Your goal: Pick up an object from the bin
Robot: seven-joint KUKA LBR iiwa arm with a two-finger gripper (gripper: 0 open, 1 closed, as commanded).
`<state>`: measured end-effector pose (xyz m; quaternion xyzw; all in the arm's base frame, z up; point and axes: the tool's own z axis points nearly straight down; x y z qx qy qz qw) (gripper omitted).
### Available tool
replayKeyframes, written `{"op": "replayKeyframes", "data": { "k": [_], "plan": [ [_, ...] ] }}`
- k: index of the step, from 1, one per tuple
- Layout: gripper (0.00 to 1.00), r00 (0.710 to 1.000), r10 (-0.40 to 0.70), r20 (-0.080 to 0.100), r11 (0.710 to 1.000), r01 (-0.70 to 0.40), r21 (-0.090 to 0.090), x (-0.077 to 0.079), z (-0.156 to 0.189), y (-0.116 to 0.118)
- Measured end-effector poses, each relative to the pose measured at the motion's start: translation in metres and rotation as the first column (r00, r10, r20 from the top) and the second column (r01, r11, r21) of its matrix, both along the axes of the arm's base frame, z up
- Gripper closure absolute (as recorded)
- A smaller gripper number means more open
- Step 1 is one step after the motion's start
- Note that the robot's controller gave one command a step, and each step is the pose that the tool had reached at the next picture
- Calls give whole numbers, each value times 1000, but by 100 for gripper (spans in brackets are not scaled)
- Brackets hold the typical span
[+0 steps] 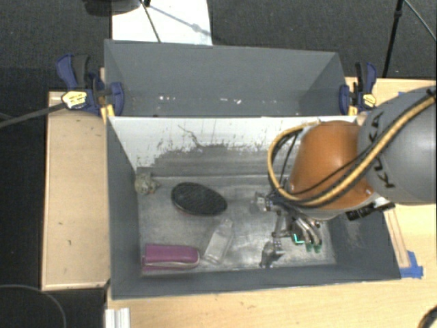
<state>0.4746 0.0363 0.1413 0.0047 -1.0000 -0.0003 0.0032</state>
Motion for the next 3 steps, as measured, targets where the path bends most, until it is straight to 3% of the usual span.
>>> {"op": "replayKeyframes", "data": {
  "k": [1, 2, 3],
  "plan": [
    [0, 998, 58, 10, 998, -58, 3, 53, -66, 56],
    [0, 983, -182, 10, 983, 182, 2, 69, -70, 104],
    [100, 983, -182, 6, 983, 182, 1, 68, -70, 104]
  ]
}}
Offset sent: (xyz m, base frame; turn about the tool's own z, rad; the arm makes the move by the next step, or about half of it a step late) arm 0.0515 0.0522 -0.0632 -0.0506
